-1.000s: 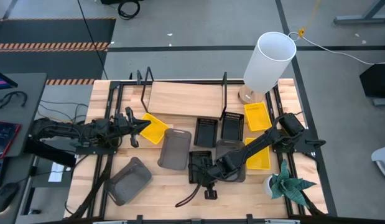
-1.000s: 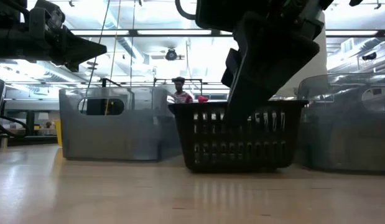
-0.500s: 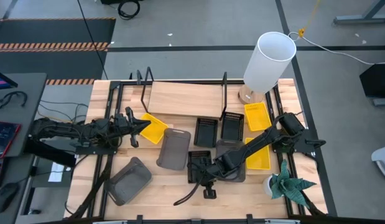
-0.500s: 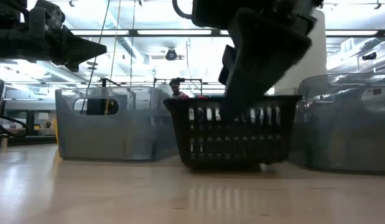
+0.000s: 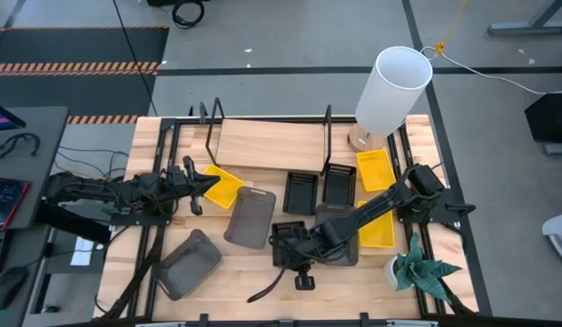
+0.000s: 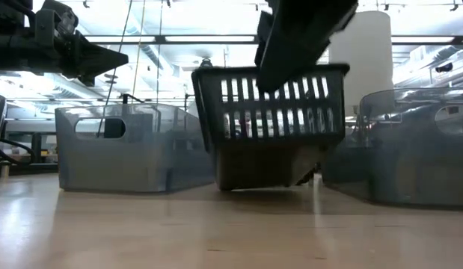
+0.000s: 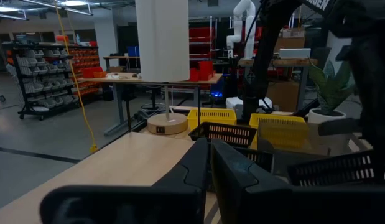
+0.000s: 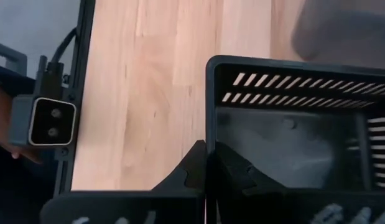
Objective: Stack baskets on shelf by color
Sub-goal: Stack the black bin on the top of the black bin
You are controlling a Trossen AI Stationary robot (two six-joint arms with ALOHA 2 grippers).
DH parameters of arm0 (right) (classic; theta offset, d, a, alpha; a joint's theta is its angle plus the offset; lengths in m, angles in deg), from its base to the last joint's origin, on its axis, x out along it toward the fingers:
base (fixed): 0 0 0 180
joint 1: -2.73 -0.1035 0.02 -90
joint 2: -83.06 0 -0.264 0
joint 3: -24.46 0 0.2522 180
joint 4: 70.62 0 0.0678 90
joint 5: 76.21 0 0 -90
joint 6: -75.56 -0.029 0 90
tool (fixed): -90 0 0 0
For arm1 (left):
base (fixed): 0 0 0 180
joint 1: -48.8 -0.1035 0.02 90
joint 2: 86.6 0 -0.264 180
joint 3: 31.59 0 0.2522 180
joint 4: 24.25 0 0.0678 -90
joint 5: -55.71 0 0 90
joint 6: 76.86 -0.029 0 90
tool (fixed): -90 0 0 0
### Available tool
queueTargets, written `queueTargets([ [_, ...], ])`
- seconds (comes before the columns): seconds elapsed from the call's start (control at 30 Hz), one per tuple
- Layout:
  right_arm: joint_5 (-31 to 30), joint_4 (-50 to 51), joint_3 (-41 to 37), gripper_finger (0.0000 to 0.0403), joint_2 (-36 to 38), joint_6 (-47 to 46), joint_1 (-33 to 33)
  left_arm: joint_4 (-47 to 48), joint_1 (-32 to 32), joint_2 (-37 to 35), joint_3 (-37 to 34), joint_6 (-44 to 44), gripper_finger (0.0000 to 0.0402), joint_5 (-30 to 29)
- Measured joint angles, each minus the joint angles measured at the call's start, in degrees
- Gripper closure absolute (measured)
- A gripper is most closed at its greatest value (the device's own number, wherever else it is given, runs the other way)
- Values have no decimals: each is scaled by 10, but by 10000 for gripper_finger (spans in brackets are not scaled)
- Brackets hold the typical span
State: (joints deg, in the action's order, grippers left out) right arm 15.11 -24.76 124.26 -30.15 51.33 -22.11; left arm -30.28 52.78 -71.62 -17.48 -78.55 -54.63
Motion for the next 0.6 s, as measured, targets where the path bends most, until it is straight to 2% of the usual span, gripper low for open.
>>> queueTargets([
  [0.17,-4,52,49,384,0,17,0,0,0,0,0,0,368,0],
  [0.6,-123,229,168,385,0,12,0,0,0,0,0,0,376,0],
])
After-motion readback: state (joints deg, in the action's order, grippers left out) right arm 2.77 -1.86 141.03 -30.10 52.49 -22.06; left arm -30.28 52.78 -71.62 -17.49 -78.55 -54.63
